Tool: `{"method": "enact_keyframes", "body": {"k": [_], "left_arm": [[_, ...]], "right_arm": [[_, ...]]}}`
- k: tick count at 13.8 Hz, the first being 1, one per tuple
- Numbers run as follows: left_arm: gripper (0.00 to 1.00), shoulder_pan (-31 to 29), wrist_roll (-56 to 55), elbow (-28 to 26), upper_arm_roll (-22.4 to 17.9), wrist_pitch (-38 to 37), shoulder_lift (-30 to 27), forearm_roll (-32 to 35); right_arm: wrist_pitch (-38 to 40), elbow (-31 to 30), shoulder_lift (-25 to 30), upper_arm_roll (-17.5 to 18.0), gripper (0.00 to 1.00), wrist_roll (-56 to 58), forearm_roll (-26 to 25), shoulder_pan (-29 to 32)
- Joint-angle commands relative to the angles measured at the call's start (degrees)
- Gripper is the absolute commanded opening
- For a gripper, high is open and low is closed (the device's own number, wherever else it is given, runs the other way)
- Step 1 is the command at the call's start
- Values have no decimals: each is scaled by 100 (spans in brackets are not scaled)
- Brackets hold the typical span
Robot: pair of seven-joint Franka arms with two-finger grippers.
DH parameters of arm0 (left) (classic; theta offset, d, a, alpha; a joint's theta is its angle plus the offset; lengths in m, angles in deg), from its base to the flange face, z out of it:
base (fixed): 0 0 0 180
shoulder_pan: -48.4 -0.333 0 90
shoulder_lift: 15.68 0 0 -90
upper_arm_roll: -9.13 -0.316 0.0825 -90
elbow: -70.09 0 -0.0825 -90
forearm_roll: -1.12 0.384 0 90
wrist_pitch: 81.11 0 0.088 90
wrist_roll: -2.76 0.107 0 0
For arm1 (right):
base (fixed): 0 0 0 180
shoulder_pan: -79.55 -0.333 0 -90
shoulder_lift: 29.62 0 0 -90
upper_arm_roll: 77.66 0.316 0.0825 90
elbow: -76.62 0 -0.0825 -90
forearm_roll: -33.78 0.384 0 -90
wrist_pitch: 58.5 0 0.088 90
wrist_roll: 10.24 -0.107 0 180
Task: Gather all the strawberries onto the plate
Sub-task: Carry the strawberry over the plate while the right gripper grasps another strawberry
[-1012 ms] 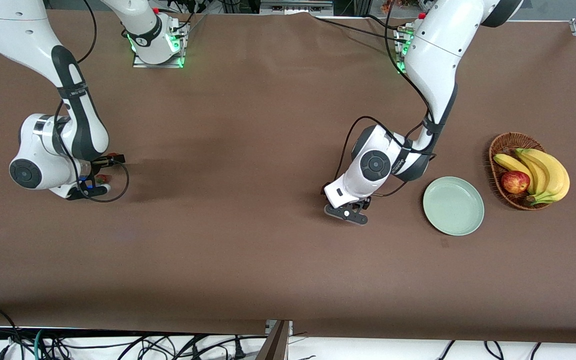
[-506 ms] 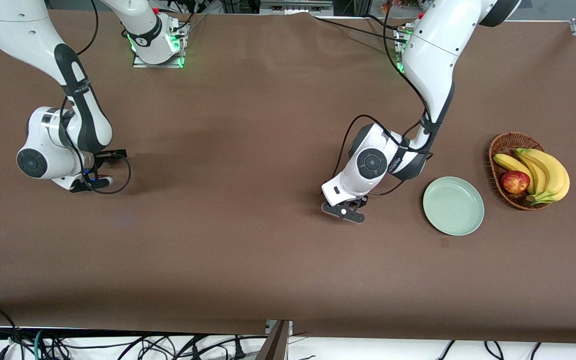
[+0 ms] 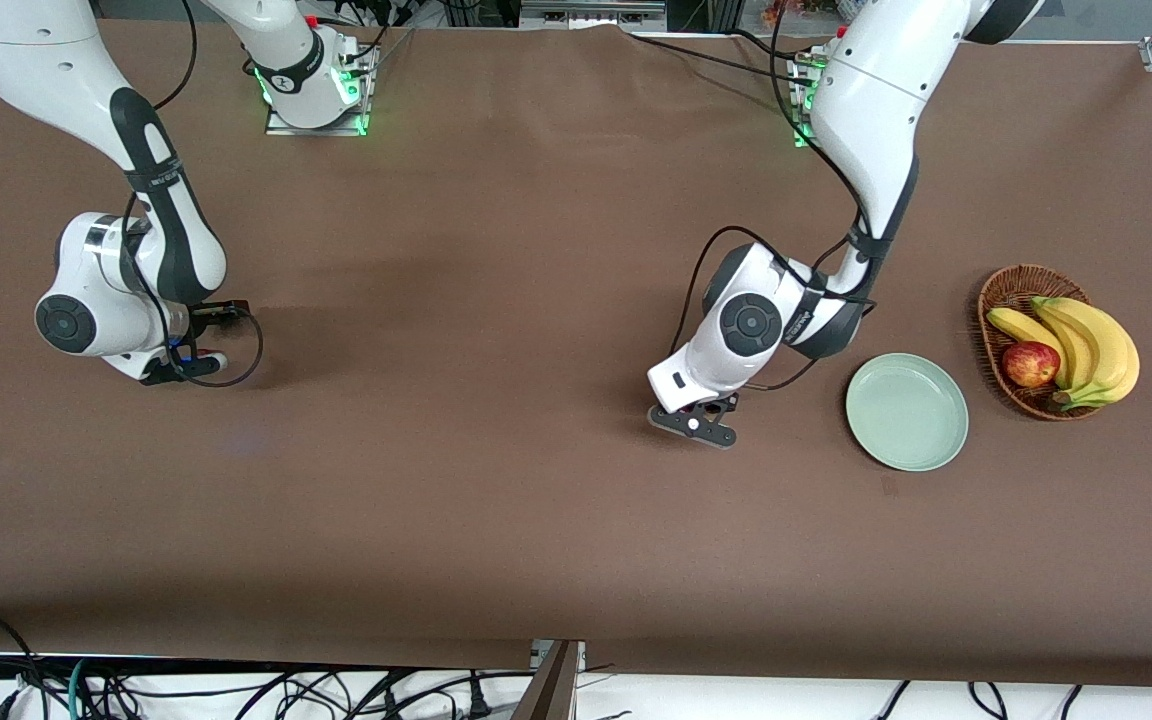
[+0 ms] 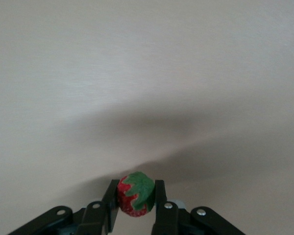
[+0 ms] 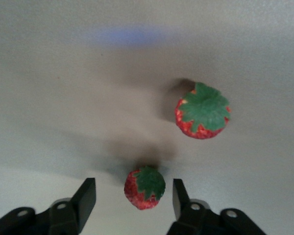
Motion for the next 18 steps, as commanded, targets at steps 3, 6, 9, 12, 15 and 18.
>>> {"method": "enact_keyframes", "body": {"k": [3, 6, 9, 12, 15, 18], "left_arm": [[3, -862, 1350, -23, -93, -1246, -766, 322], [3, -1600, 3276, 30, -164, -1645, -758, 620], [3, -2102, 4255, 31, -164, -1636, -696, 1095], [5, -2453, 4678, 4, -164, -1601, -442, 1114], [13, -2762, 5012, 21, -146, -1575, -213, 1070], [65, -2736, 5013, 30, -137, -1575, -213, 1052]], "right_arm": [[-101, -189, 126, 1, 34, 153, 50, 64], [-66, -146, 108, 1, 26, 145, 50, 64], [-57, 222, 99, 97, 23, 75, 85, -5], [197, 1046, -40, 684, 23, -284, 593, -41], [855, 2320, -541, 1422, 23, -1739, 806, -154], [972, 3052, -963, 1591, 23, -3392, 823, -821]]}}
